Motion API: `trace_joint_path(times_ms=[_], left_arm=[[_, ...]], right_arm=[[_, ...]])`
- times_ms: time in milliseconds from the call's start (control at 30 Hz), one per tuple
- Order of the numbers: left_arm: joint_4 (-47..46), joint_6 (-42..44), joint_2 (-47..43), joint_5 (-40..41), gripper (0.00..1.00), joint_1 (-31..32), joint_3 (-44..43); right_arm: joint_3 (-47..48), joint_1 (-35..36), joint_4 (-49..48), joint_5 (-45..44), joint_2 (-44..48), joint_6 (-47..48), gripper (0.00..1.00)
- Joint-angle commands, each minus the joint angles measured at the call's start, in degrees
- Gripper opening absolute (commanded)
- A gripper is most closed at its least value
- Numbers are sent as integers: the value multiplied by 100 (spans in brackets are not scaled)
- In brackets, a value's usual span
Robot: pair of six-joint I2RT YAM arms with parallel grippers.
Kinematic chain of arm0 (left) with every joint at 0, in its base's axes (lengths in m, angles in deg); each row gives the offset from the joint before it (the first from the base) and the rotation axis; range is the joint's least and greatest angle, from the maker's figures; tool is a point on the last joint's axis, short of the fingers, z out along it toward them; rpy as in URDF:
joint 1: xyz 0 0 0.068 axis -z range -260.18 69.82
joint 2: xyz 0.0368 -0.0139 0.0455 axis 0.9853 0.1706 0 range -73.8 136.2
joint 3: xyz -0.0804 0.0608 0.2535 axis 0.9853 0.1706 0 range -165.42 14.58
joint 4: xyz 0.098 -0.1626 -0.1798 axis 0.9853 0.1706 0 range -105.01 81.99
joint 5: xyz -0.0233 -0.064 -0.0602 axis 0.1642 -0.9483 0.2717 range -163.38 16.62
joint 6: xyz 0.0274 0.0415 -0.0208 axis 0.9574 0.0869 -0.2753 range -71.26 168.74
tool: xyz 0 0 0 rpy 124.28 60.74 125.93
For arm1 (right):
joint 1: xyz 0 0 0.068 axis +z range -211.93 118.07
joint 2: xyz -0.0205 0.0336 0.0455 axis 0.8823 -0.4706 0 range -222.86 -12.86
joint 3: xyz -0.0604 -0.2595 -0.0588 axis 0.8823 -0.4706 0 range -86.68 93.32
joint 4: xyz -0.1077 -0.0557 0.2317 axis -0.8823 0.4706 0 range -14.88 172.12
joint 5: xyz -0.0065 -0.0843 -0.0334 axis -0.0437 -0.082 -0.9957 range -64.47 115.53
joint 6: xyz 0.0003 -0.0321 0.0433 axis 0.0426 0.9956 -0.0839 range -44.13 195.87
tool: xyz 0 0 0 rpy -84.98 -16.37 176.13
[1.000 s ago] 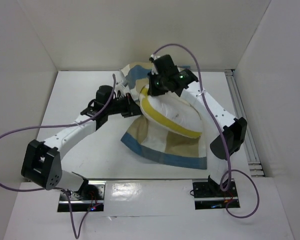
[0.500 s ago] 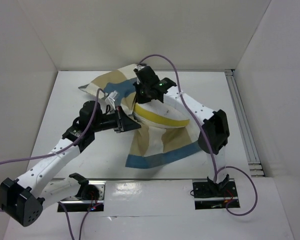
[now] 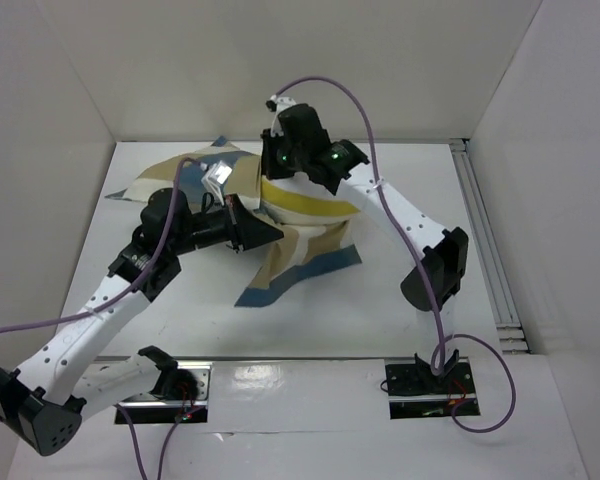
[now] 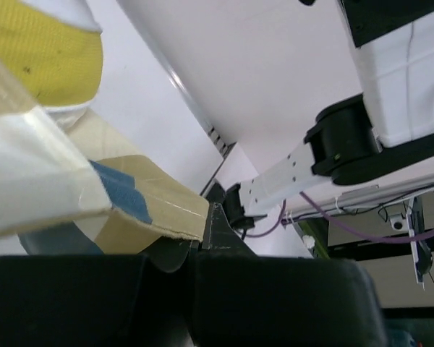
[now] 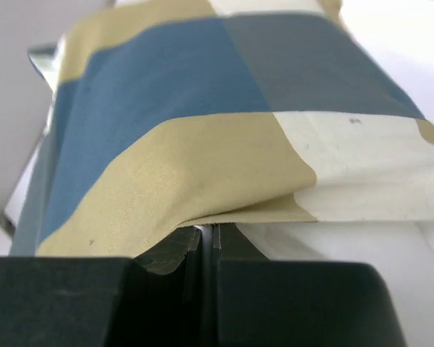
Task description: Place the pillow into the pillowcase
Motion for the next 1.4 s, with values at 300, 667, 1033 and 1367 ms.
trace_joint_path(times_ms=[300, 667, 1033, 1367], left_arm=[[1692, 569, -1030, -200, 100, 451, 4], [2431, 1563, 478, 258, 37, 65, -1588], [4585, 2354, 4197, 4490, 81, 364, -4392], [4761, 2469, 6237, 5908, 81, 539, -5878]], right_arm=[[-1932, 701, -980, 580, -330, -45, 32], [-3421, -281, -21, -192, 1899, -166, 84], [-5051, -2339, -907, 1184, 2616, -1334, 76], [-5465, -2454, -1902, 2310, 1956, -1863, 81]])
